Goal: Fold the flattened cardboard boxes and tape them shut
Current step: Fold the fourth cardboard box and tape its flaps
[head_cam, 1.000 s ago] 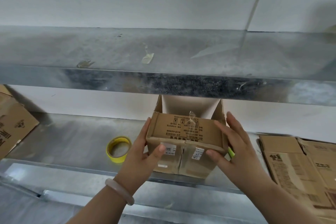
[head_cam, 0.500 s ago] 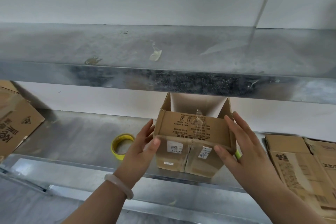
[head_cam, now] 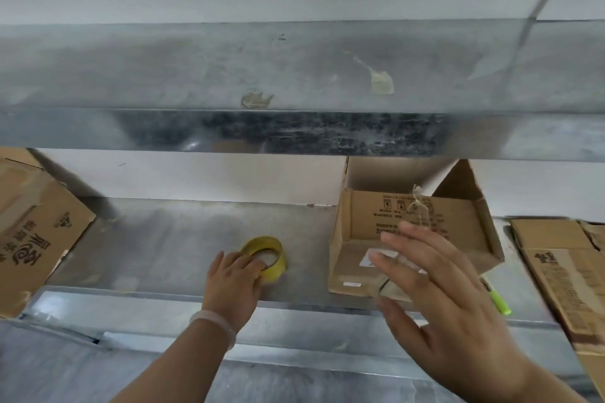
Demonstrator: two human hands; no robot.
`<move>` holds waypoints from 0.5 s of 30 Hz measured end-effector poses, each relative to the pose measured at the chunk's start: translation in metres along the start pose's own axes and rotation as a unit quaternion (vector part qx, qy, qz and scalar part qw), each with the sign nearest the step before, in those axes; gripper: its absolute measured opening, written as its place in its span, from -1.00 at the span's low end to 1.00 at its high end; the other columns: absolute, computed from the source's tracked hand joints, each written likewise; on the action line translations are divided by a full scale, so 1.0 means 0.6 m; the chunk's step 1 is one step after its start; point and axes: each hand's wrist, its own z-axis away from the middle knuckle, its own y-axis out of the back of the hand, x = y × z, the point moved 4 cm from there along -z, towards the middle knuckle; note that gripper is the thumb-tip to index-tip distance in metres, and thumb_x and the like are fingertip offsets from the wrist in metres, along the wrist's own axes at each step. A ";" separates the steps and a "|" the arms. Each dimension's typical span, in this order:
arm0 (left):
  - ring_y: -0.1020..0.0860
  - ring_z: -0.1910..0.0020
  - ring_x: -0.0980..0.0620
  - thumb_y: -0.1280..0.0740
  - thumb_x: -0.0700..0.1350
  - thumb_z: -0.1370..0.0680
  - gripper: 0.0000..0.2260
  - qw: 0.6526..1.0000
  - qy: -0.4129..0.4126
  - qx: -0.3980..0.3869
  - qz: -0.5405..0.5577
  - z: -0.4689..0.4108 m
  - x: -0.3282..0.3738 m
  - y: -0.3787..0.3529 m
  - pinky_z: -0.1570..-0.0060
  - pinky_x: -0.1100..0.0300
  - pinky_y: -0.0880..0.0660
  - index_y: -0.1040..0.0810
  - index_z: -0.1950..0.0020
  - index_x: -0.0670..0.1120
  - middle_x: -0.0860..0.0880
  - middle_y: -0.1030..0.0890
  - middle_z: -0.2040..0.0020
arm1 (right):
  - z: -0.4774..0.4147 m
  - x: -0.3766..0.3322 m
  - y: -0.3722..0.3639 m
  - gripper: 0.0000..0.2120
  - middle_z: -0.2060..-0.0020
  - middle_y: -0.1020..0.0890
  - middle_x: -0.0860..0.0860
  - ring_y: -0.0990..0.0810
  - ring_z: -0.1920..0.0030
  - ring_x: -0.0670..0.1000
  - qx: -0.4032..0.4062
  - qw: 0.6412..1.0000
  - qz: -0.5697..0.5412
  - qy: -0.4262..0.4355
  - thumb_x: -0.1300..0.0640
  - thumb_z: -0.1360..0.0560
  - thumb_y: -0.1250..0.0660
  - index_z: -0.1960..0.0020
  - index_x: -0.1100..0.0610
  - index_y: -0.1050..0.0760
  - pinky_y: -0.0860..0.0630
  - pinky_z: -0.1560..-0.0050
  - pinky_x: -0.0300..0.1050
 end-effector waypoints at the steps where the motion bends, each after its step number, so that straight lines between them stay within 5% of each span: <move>1: -0.65 0.08 -0.13 -0.51 -0.14 -0.36 -0.82 0.999 -0.016 0.012 0.026 0.002 0.009 0.020 -0.15 -0.22 -0.47 -0.69 0.05 -0.01 0.01 -0.69 0.13 | -0.008 -0.015 -0.014 -0.60 -0.34 -0.47 0.01 -0.40 -0.41 0.05 -0.011 1.000 -0.014 -0.005 0.07 -0.53 -0.34 -0.35 0.09 -0.47 -0.33 -0.42 -0.02; 4: -0.63 0.06 -0.03 -0.23 0.02 -0.50 -0.75 0.988 -0.073 0.066 0.116 0.008 0.041 0.091 -0.25 -0.16 -0.42 -0.64 -0.01 -0.04 0.04 -0.66 0.07 | -0.041 -0.049 -0.060 -0.54 -0.36 -0.45 -0.03 -0.40 -0.37 -0.04 -0.072 0.994 -0.035 -0.080 -0.02 -0.57 -0.26 -0.41 0.14 -0.44 -0.21 -0.44 -0.28; 8: -0.54 -0.04 0.16 -0.23 0.02 -0.54 -0.78 0.964 -0.164 0.104 0.181 0.016 0.088 0.188 -0.41 0.06 -0.25 -0.60 -0.06 -0.01 0.14 -0.61 0.00 | -0.079 -0.061 -0.098 -0.43 -0.26 -0.38 -0.29 -0.26 -0.25 -0.34 -0.121 0.960 -0.095 -0.233 -0.23 -0.53 -0.21 -0.48 -0.03 -0.36 0.01 -0.25 -0.63; 10: -0.52 -0.06 0.18 -0.23 0.01 -0.55 -0.80 0.958 -0.192 0.102 0.189 0.019 0.107 0.218 -0.41 0.05 -0.25 -0.60 -0.06 0.00 0.15 -0.60 -0.01 | -0.088 -0.058 -0.093 -0.56 -0.17 -0.54 -0.21 -0.38 -0.15 -0.30 -0.073 0.959 -0.108 -0.251 -0.06 -0.51 -0.39 -0.37 -0.01 -0.50 -0.17 -0.18 -0.62; 12: -0.51 -0.07 0.19 -0.22 0.02 -0.56 -0.80 0.955 -0.199 0.096 0.199 0.022 0.115 0.233 -0.41 0.04 -0.25 -0.58 -0.07 0.02 0.16 -0.58 -0.02 | -0.090 -0.053 -0.076 -0.71 0.01 -0.68 -0.11 -0.56 0.01 -0.19 -0.017 0.961 -0.103 -0.255 0.08 -0.45 -0.50 -0.17 0.04 -0.65 -0.46 -0.04 -0.40; 15: -0.52 -0.08 0.15 -0.19 0.05 -0.57 -0.77 0.958 -0.198 0.074 0.195 0.023 0.122 0.247 -0.43 0.04 -0.24 -0.58 -0.10 0.03 0.15 -0.60 -0.04 | -0.087 -0.047 -0.054 -0.86 0.22 -0.66 -0.17 -0.57 0.19 -0.20 -0.007 0.958 -0.101 -0.270 0.09 -0.42 -0.52 0.02 -0.01 -0.71 -0.47 0.15 -0.41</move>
